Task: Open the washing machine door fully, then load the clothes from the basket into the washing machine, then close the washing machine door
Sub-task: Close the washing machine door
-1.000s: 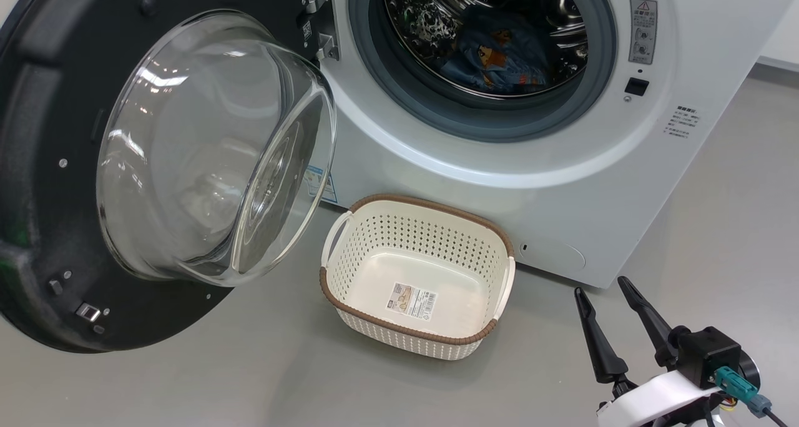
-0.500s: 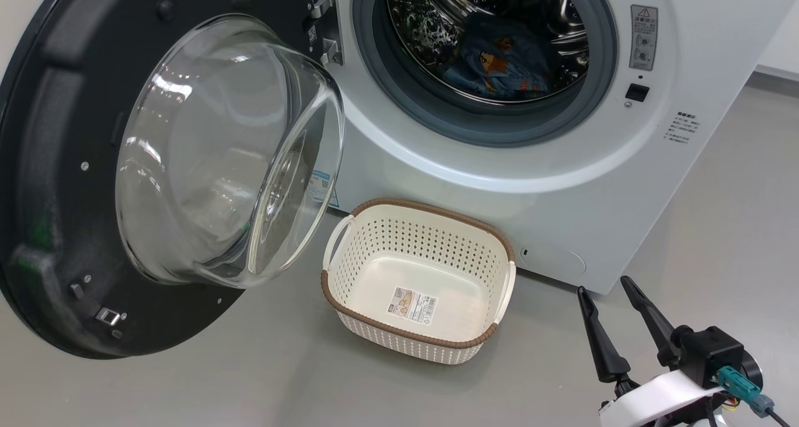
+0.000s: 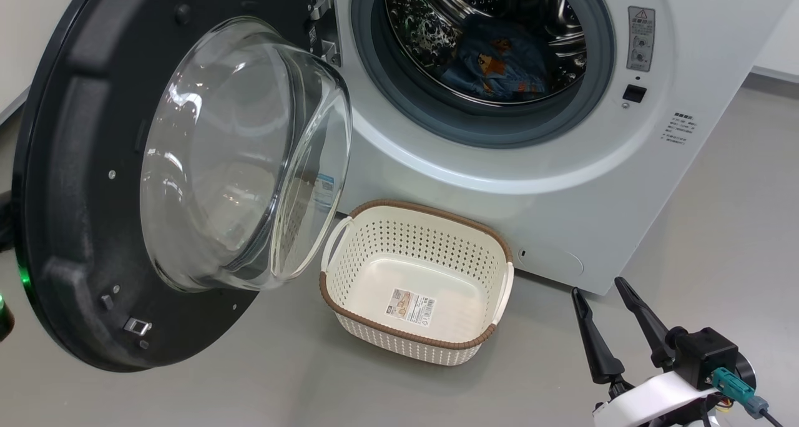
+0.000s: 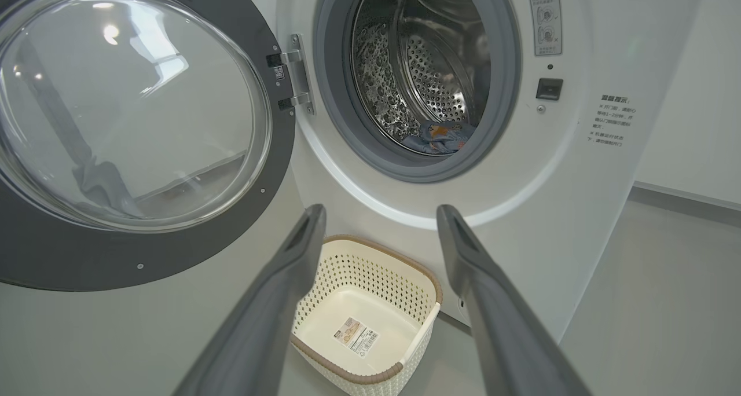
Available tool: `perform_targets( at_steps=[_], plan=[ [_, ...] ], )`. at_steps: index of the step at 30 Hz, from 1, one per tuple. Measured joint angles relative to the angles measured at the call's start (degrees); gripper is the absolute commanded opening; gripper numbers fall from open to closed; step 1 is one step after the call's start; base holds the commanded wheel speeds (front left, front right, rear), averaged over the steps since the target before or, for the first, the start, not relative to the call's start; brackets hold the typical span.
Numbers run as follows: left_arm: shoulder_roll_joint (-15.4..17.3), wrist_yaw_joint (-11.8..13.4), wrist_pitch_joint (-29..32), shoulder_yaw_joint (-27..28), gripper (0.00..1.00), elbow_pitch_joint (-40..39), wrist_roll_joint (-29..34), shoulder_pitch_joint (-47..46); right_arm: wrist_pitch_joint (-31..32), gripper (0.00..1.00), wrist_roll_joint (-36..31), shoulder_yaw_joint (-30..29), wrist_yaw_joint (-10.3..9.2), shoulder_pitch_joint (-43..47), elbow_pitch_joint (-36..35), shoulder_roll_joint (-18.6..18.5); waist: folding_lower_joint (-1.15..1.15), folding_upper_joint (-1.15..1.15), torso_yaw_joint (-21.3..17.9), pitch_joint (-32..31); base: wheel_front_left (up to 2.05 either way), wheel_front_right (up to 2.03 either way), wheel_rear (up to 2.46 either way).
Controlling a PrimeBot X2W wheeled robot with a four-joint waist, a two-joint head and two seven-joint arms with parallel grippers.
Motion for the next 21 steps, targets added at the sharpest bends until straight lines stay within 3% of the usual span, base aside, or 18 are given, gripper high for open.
perform_targets(
  at_steps=[21],
  plan=[
    [-5.2, 0.0, 6.2, 0.5, 0.00, -8.2, -3.0, 6.8, 0.0, 1.00, 0.0, 0.1, 0.00, 0.6, 0.0, 1.1, 0.00, 0.00, -4.9, -1.3, 0.00, 0.00, 0.00]
  ],
)
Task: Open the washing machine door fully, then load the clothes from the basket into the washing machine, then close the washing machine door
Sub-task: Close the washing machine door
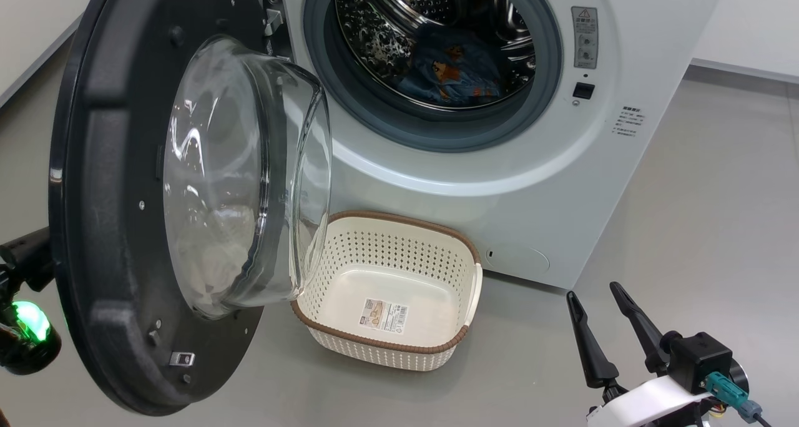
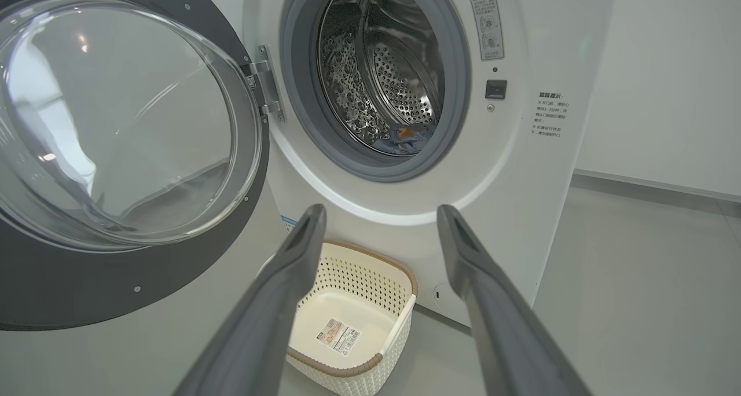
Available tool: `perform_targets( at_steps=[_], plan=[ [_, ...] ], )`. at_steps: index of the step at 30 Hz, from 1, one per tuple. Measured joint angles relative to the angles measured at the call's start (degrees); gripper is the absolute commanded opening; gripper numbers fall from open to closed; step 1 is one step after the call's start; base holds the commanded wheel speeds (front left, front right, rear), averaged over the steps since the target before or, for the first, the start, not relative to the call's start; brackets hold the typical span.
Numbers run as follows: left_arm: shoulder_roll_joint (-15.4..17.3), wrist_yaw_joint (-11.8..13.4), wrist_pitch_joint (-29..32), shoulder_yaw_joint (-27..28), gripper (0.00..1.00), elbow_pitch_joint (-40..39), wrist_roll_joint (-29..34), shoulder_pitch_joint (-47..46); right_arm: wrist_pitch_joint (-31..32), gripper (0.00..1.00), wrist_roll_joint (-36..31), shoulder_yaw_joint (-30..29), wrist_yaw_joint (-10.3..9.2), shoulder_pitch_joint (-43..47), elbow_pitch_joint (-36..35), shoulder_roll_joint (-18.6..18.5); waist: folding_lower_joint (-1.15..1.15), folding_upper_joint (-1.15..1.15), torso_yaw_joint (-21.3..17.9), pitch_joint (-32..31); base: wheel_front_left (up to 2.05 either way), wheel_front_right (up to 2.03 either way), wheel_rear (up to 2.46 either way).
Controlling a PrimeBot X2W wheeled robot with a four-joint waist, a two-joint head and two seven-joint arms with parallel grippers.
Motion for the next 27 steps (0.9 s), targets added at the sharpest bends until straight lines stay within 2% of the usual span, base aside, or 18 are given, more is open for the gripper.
perform_targets(
  at_steps=[12, 21, 27],
  plan=[
    [-4.3, 0.0, 0.2, 0.3, 0.00, -4.6, -1.0, 2.0, 0.0, 1.00, 0.0, 0.4, 0.00, 0.0, 0.0, 0.5, 0.00, 0.00, -4.8, -0.2, 0.00, 0.00, 0.00],
    [-7.6, 0.0, -2.3, 0.9, 0.00, -8.2, -1.0, 2.1, 0.0, 1.00, 0.0, 0.4, 0.00, 0.0, 0.1, 0.5, 0.00, 0.00, -9.3, -0.6, 0.00, 0.00, 0.00],
    [-9.7, 0.0, -4.5, -1.2, 0.00, -9.5, -0.8, 1.9, 0.0, 1.00, 0.0, 0.4, 0.00, 0.0, 0.1, 0.2, 0.00, 0.00, -12.0, -0.8, 0.00, 0.00, 0.00]
  ],
)
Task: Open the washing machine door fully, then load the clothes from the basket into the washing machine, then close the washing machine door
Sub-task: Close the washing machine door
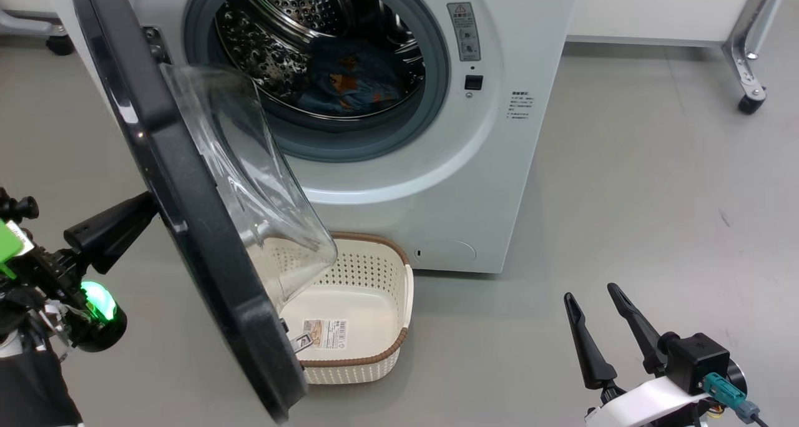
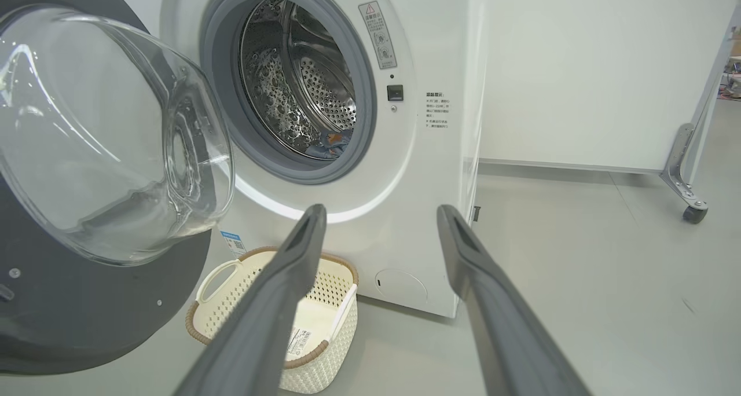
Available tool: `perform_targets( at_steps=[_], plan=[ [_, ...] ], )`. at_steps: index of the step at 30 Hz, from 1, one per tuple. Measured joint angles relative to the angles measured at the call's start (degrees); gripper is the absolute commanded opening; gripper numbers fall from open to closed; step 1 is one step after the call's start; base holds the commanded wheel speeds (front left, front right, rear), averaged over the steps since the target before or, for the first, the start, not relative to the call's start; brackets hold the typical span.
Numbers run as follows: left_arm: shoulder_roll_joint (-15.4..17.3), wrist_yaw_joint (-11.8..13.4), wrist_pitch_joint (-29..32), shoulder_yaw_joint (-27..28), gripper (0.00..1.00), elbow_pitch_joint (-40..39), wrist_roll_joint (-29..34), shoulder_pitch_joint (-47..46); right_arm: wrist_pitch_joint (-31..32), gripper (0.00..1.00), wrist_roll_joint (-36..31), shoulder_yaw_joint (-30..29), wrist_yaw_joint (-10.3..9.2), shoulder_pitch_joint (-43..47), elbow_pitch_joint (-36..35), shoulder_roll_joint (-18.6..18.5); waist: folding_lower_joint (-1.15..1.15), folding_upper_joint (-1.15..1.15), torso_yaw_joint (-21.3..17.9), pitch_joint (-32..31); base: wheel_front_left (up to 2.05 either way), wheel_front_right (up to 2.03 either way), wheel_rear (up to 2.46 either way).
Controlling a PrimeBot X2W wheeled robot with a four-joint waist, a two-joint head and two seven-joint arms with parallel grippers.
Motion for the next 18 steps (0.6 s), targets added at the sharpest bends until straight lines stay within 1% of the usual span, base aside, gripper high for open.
perform_targets(
  at_steps=[8, 18],
  plan=[
    [-0.4, 0.0, -3.8, -2.6, 0.00, -0.9, 0.8, -1.0, 0.0, 1.00, 0.0, 0.0, 0.00, 0.0, 0.0, -0.4, 0.00, 0.00, -3.0, 0.1, 0.00, 0.00, 0.00],
    [-0.6, 0.0, -8.8, -4.4, 0.00, 0.3, 2.3, -3.5, 0.0, 1.00, 0.0, 0.8, 0.00, -0.3, 0.0, -0.4, 0.00, 0.00, -5.5, 0.3, 0.00, 0.00, 0.00]
  ],
)
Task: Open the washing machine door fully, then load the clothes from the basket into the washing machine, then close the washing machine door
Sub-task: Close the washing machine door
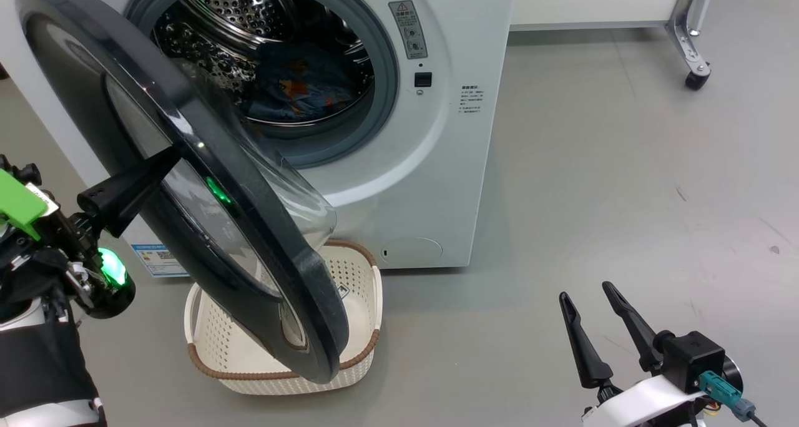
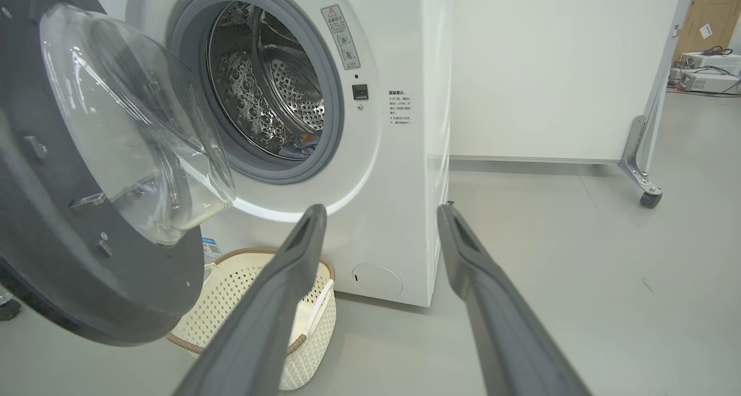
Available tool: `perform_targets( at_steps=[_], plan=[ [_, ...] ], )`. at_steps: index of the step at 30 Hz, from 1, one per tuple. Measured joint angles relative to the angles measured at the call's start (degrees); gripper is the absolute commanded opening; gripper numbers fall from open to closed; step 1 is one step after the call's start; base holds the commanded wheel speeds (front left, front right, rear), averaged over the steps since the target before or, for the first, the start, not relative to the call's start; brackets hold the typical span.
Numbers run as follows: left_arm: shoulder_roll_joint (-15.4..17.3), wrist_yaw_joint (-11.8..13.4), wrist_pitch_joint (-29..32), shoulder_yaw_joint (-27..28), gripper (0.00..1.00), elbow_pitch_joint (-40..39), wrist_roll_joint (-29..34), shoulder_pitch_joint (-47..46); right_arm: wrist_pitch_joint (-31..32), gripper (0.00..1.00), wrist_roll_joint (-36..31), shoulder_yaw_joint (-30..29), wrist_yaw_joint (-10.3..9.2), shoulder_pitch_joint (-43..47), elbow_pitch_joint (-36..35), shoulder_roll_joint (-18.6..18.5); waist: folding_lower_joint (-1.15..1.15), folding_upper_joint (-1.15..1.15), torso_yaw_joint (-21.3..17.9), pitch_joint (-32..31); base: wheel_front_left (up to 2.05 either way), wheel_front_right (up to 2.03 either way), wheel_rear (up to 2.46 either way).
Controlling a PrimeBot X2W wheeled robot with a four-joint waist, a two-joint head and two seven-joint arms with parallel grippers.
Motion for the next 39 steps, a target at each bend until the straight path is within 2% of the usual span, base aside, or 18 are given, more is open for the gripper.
perform_targets(
  at_steps=[20, 27, 31, 35, 39],
  plan=[
    [0.0, 0.0, -7.6, -1.6, 0.00, 4.7, -0.3, -2.1, 0.0, 1.00, 0.4, 0.8, 0.00, -0.8, 0.3, -0.7, 0.00, 0.00, -4.9, -0.9, 0.00, 0.00, 0.00],
    [-0.1, -0.1, -9.4, -3.8, 0.00, 6.3, -1.9, -2.5, 0.0, 1.00, 0.5, 0.0, 0.00, -0.7, 0.3, -0.8, 0.00, 0.00, -5.7, -1.2, 0.00, 0.00, 0.00],
    [-0.2, -1.3, -10.5, -4.0, 0.00, 6.0, -0.7, -2.5, 0.0, 1.00, 0.5, -0.2, 0.00, -0.7, 0.3, -0.7, 0.00, 0.00, -5.7, -1.2, 0.00, 0.00, 0.00],
    [-0.1, -3.0, -11.7, -5.6, 0.00, 4.8, 3.5, -1.5, 0.0, 1.00, 0.5, -1.6, 0.00, -0.5, 0.1, -0.7, 0.00, 0.00, -5.5, -1.2, 0.00, 0.00, 0.00],
    [-0.3, -6.2, -13.2, -6.8, 0.02, 2.3, 5.2, 0.1, 0.0, 1.00, 0.5, -2.9, 0.00, 0.3, 0.0, -0.8, 0.00, 0.00, -4.6, -1.2, 0.00, 0.00, 0.00]
  ],
)
